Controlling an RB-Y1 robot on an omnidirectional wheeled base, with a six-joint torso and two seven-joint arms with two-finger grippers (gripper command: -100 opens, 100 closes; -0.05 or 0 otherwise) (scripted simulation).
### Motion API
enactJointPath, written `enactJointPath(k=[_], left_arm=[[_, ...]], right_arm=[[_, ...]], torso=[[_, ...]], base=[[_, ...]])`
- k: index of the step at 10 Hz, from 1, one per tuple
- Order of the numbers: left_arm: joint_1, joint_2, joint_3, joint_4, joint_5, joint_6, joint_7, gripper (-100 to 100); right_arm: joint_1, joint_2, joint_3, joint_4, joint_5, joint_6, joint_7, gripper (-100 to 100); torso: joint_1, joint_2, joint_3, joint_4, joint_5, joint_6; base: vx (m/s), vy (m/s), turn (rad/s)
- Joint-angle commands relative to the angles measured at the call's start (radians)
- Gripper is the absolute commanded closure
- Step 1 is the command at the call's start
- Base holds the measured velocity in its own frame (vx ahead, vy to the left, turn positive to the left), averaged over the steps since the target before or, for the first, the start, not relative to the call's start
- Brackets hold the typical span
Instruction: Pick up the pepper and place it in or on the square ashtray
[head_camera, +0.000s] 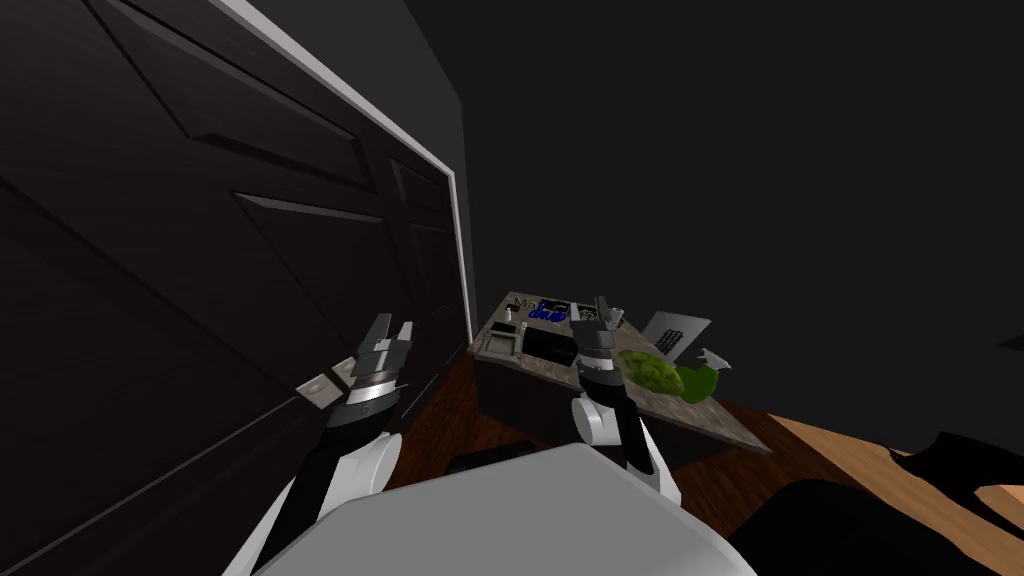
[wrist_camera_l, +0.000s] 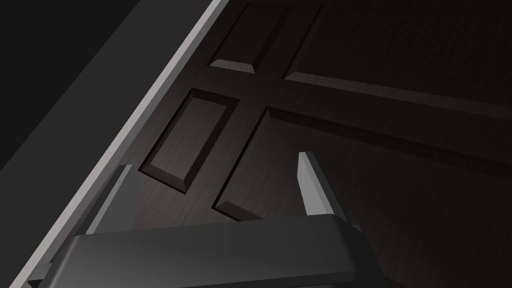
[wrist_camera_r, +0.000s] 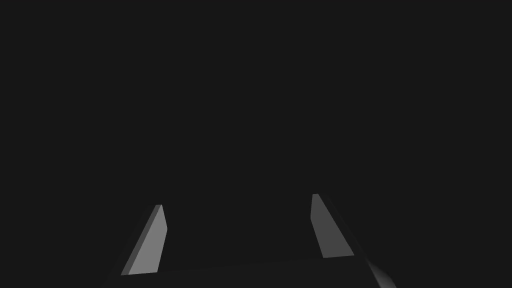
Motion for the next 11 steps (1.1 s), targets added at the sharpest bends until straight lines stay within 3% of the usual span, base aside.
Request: enactJointPath(k=[1,7,8,11], left_arm=[[0.000,0.000,0.000,0.000,0.000,0.000,0.000,0],[0.000,0.000,0.000,0.000,0.000,0.000,0.000,0],[0.000,0.000,0.000,0.000,0.000,0.000,0.000,0],[0.000,0.000,0.000,0.000,0.000,0.000,0.000,0]], right_arm=[[-0.008,-0.041,-0.014,0.017,0.003,0.019,0.006,-100],[-0.043,-0.211,-0.080,0.117,0.016,0.138,0.041,-100],[-0.043,-0.221,-0.080,0.117,0.016,0.138,0.041,-100],[-0.059,-0.326,-0.112,0.189,0.022,0.226,0.068,-100]], torso=[[0.000,0.000,0.000,0.000,0.000,0.000],[0.003,-0.004,-0.002,-0.001,0.001,0.000],[0.003,-0.004,-0.002,-0.001,0.001,0.000],[0.005,-0.002,-0.001,-0.001,0.001,0.000]], base=[[0.024,0.018,0.083],[0.053,0.040,0.131],[0.040,0.044,0.054],[0.030,0.078,0.162]])
